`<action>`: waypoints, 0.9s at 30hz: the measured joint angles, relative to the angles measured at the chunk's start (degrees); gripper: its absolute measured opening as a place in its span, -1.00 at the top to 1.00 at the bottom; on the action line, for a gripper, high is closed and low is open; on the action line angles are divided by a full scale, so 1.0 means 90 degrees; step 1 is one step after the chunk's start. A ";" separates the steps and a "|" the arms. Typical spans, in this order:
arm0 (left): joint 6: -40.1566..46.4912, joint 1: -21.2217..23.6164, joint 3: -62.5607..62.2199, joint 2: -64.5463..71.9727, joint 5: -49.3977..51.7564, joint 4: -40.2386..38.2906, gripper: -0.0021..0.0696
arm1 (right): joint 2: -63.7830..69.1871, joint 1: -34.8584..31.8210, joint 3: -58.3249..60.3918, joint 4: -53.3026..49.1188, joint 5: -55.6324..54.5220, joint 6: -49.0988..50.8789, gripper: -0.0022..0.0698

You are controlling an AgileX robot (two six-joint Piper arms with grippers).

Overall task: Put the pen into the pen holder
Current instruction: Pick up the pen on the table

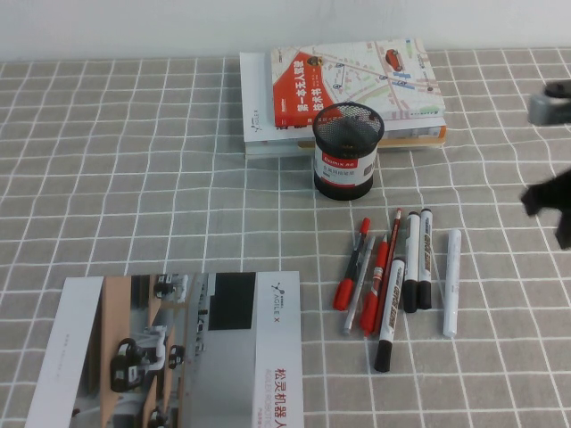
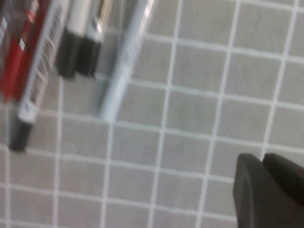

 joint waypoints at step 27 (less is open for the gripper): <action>0.0000 0.0000 0.0000 0.0000 0.0000 0.0000 0.95 | 0.3181 0.0779 -0.1753 0.0689 -0.0350 0.0692 0.93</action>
